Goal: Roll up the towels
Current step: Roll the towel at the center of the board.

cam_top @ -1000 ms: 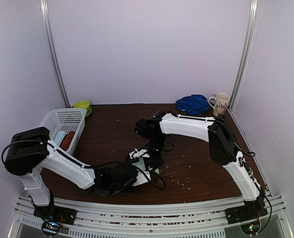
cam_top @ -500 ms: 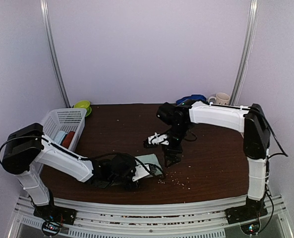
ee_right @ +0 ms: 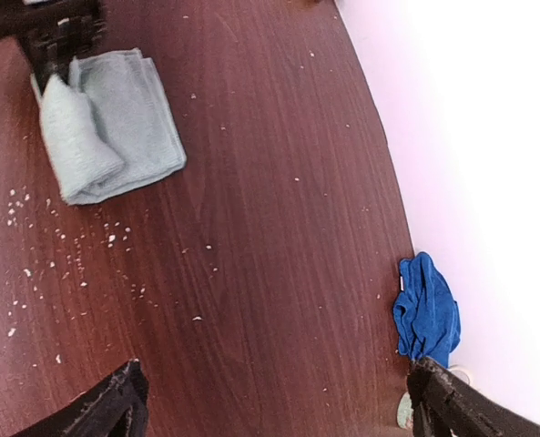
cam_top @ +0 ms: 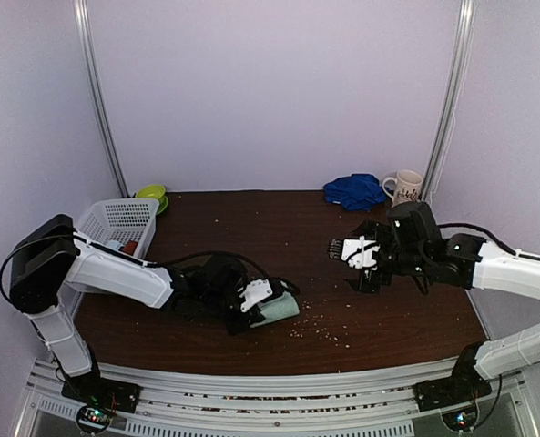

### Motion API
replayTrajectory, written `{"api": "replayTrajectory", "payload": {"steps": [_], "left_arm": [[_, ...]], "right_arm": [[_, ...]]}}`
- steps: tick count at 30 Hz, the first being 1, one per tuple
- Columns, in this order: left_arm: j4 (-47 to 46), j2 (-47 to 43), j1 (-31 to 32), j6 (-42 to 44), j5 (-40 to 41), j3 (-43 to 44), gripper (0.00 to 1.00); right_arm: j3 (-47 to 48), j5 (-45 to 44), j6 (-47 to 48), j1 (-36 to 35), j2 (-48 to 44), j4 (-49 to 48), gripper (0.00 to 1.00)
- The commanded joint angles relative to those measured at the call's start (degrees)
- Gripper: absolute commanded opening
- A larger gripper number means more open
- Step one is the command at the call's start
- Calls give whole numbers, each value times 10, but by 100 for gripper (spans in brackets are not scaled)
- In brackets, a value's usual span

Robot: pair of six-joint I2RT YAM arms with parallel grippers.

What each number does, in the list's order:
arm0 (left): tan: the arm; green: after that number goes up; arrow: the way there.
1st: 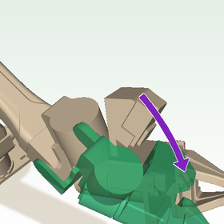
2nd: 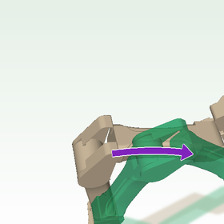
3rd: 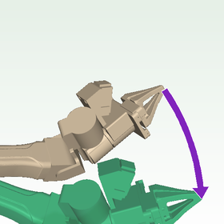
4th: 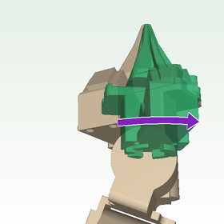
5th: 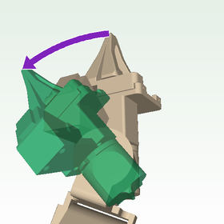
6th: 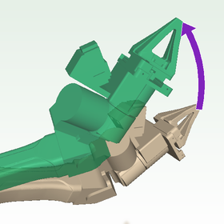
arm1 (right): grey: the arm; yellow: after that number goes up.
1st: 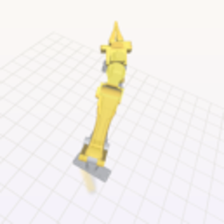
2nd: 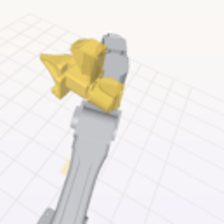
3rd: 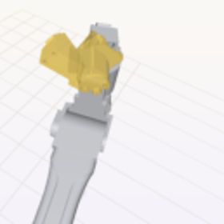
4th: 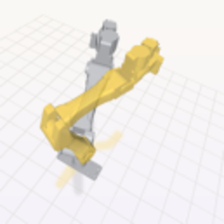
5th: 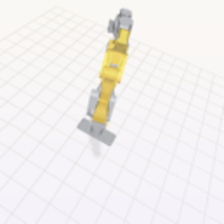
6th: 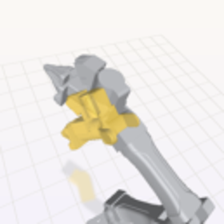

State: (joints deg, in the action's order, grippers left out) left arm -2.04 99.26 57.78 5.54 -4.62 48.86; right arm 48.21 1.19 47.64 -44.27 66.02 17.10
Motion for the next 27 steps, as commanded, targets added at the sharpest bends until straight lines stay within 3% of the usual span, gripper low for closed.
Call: {"api": "replayTrajectory", "payload": {"steps": [1, 5, 7, 11, 19, 24, 27], "left_arm": [[72, 43, -29, -38, -78, 40, 0], [105, 82, -47, -51, -116, 73, 0], [111, 97, -57, -54, -146, 82, 0], [112, 116, -79, -76, -200, 97, 0], [146, 148, -94, -95, -243, 139, 0], [173, 172, -114, -123, -274, 157, 0], [206, 194, -126, -145, -287, 177, 0]], "right_arm": [[-82, -11, 75, -24, -55, -123, 100], [-166, 93, 161, -38, -119, -160, 100], [-193, 93, 191, -62, -121, -176, 100], [-213, 61, 228, -109, -75, -189, 100], [-223, -21, 235, -184, 72, -349, 98], [-171, -89, 209, -206, 181, -404, 83], [-155, -143, 207, -213, 235, -468, 79]]}}
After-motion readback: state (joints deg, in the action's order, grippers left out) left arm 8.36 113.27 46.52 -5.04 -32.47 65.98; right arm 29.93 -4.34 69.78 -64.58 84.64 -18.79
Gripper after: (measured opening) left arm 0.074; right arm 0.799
